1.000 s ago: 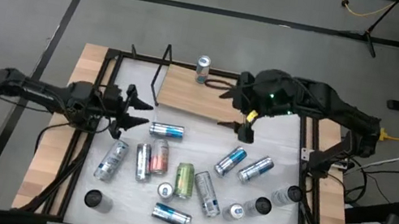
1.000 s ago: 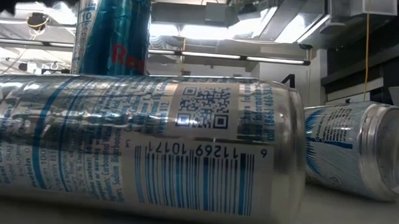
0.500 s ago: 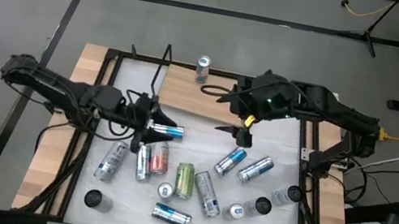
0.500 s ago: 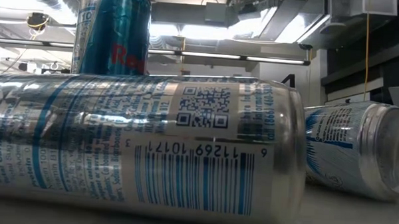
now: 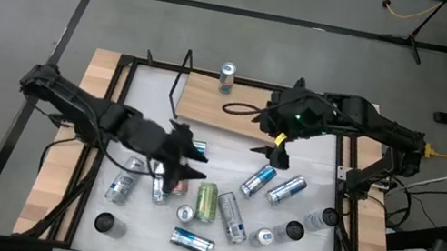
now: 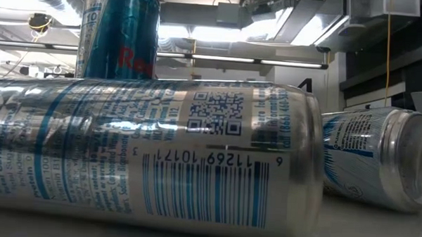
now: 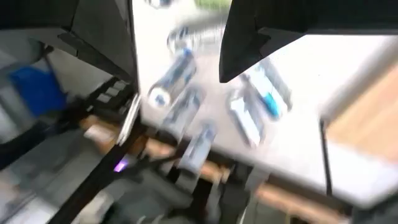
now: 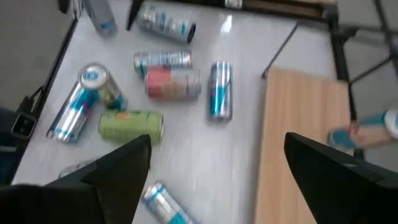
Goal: Place canned beverage on shelf
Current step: Put the blue soda can on the shelf
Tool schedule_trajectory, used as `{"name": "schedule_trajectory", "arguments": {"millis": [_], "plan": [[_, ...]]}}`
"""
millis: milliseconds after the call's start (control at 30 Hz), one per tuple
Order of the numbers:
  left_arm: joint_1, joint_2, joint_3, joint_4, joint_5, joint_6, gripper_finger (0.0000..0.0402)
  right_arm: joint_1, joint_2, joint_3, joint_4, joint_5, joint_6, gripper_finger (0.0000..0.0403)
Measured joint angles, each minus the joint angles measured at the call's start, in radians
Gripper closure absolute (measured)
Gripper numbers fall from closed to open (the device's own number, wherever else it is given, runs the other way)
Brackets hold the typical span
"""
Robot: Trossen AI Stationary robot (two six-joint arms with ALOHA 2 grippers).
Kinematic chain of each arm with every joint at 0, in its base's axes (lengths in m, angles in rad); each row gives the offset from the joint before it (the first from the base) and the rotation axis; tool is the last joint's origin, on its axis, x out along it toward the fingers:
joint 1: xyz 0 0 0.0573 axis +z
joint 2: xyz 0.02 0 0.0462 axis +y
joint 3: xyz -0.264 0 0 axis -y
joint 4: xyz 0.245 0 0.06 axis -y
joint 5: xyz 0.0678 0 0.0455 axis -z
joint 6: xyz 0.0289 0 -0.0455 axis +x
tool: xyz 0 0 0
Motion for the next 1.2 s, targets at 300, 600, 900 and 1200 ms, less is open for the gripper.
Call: {"name": "schedule_trajectory", "arguments": {"millis": [300, 600, 900, 1200], "plan": [[-0.145, 0.233, 0.258, -0.355, -0.067, -0.338, 0.0178, 0.000, 0.000, 0.000, -0.135, 0.000, 0.043, 0.0045], [-0.247, 0.365, 0.290, -0.462, -0.047, -0.711, 0.0178, 0.000, 0.000, 0.000, -0.137, 0.000, 0.042, 0.0045], [-0.243, 0.431, 0.290, -0.514, -0.060, -0.787, 0.0178, 0.000, 0.000, 0.000, -0.137, 0.000, 0.040, 0.0045], [-0.235, 0.442, 0.290, -0.550, -0.125, -0.788, 0.0178, 0.000, 0.000, 0.000, -0.136, 0.000, 0.040, 0.0045]]}}
